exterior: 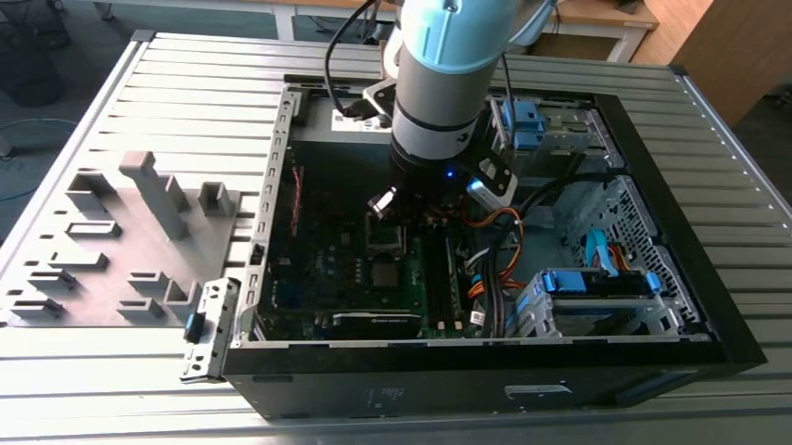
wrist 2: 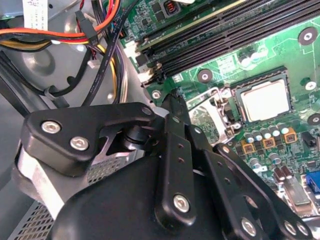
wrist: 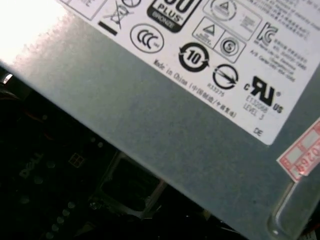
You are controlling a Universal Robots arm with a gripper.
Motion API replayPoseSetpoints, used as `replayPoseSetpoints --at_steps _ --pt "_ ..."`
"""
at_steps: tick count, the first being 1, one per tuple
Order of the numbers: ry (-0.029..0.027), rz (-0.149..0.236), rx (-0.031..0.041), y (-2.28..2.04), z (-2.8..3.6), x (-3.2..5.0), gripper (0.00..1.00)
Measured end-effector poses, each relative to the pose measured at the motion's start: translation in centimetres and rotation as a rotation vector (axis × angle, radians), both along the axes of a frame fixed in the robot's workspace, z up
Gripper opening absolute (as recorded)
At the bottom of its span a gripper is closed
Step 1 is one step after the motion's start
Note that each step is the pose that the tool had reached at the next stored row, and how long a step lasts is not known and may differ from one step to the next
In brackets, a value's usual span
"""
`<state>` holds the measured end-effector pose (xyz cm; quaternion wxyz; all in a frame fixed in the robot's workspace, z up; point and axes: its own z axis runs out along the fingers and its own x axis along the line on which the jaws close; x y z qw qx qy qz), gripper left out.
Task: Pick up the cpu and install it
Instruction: 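Close the cpu cover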
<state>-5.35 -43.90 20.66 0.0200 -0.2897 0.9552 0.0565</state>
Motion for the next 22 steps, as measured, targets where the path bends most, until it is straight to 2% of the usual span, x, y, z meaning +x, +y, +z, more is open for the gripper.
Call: replayPoseSetpoints --at_steps 17,22 --pt "0.0001 -0.002 0.0000 0.00 -0.28 0.12 0.11" --pt "0.0000 0.031 0.0006 0.00 -0.28 0.12 0.11"
